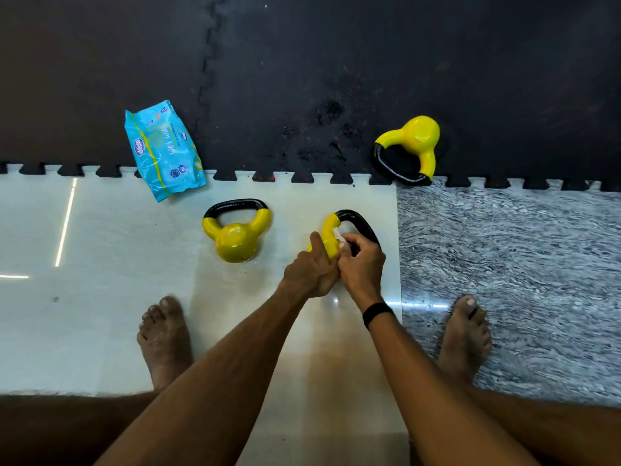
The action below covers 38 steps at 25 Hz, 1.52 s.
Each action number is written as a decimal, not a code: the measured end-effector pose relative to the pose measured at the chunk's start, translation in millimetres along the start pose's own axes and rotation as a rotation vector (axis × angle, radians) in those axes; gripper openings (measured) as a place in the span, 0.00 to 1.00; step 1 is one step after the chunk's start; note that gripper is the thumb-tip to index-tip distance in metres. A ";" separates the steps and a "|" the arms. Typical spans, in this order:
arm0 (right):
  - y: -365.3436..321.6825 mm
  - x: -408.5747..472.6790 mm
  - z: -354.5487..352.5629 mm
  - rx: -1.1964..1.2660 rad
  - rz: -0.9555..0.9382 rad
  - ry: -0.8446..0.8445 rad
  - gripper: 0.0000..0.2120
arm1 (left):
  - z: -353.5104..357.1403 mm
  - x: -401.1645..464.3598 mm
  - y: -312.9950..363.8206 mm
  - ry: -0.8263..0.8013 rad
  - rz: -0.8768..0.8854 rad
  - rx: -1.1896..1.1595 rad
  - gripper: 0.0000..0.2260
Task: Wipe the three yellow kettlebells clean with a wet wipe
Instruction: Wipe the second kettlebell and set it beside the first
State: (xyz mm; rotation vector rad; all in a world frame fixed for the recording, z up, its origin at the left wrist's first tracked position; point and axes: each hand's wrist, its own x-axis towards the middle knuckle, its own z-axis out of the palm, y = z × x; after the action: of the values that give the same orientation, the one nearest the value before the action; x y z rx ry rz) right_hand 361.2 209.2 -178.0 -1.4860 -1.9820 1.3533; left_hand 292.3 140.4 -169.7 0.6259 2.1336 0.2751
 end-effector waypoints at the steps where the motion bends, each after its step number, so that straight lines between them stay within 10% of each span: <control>1: -4.1 5.9 -7.0 -0.009 -0.027 -0.009 0.07 | 1.2 -1.0 2.3 0.008 -0.019 -0.016 0.31; 6: -12.3 0.0 -24.2 -0.478 -0.377 0.270 0.07 | 8.7 1.1 4.7 0.038 -0.051 -0.054 0.34; 12: 54.2 -32.0 -31.8 -0.770 -0.591 -0.056 0.26 | 9.9 1.0 5.9 0.064 -0.035 -0.063 0.33; 19: 39.9 -0.4 -35.5 -1.015 -0.603 -0.169 0.19 | 10.2 1.6 11.5 0.089 -0.066 -0.058 0.34; 23: 49.1 -53.2 -34.1 -0.969 -0.450 -0.119 0.34 | 12.8 3.3 14.0 0.121 -0.073 -0.071 0.32; 26: 33.6 -76.5 -12.1 -0.593 -0.105 -0.151 0.39 | 18.5 2.8 16.5 0.135 -0.093 -0.126 0.32; 30: 4.6 -51.5 4.1 0.897 0.518 -0.152 0.18 | 20.6 1.1 25.8 0.119 -0.170 -0.222 0.35; 38: 18.8 31.6 -31.9 1.224 0.793 -0.011 0.08 | 19.8 -3.0 25.8 0.145 -0.150 -0.167 0.35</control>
State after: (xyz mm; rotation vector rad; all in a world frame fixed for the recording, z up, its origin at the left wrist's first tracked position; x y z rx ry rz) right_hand 381.6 252.6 -186.0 -1.5030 -0.1773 2.1983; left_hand 318.3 160.2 -168.9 0.3570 2.2548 0.4219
